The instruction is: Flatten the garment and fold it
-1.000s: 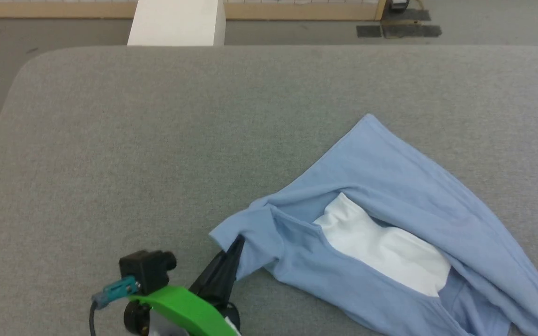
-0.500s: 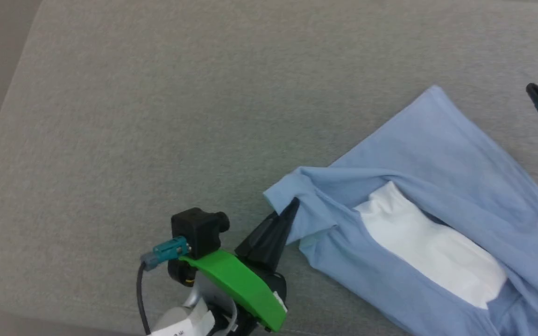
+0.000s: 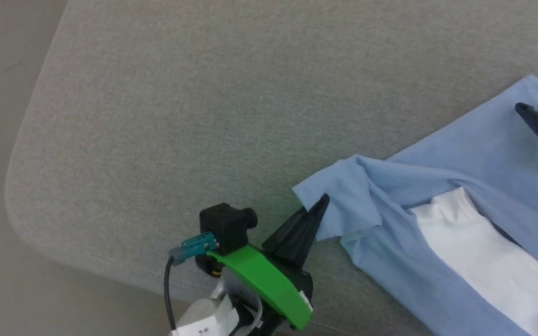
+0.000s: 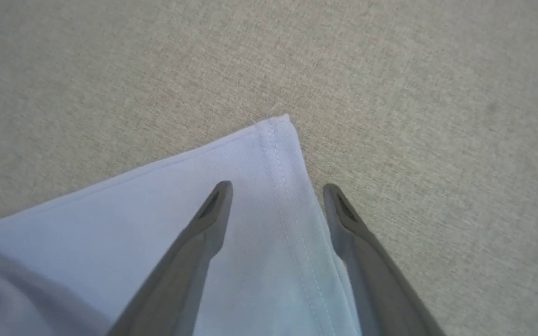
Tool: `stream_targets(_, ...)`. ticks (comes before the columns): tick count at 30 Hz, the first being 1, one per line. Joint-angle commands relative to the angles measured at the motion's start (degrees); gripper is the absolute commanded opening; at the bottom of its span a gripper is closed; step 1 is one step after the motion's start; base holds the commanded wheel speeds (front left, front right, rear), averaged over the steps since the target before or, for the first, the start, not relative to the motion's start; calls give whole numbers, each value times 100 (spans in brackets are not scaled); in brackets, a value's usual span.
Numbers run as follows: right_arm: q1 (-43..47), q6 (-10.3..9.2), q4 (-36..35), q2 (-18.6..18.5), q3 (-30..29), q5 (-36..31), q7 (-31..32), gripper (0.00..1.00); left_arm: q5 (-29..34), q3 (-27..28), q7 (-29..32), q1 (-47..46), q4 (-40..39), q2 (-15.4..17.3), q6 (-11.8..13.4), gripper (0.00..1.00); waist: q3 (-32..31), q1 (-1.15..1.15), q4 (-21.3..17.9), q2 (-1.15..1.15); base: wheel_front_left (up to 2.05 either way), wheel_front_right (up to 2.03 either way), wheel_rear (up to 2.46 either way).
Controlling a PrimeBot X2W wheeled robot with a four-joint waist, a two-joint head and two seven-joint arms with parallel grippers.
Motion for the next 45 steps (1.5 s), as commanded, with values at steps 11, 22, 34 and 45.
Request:
stream_targets(11,13,-8,175,-262,176,193,243,0,-137,-47,-197,-240,229,-74,-11,0,387,0,252,0,0,0,0)
stream_targets(22,396,-8,181,512,-638,346,-1341,0,-229,440,-681,-125,453,-15,186,0,-160,0,-213,0,0,0,0)
stream_targets(34,611,-8,832,1548,-886,135,-2964,0,54,903,-457,-950,1074,797,71,0,-2298,0,-1103,0,0,0,0)
stream_targets(45,-685,-8,1383,1977,-544,-344,-3155,0,-346,958,855,-2743,1649,1408,-385,0,-3202,0,-1617,0,0,0,0)
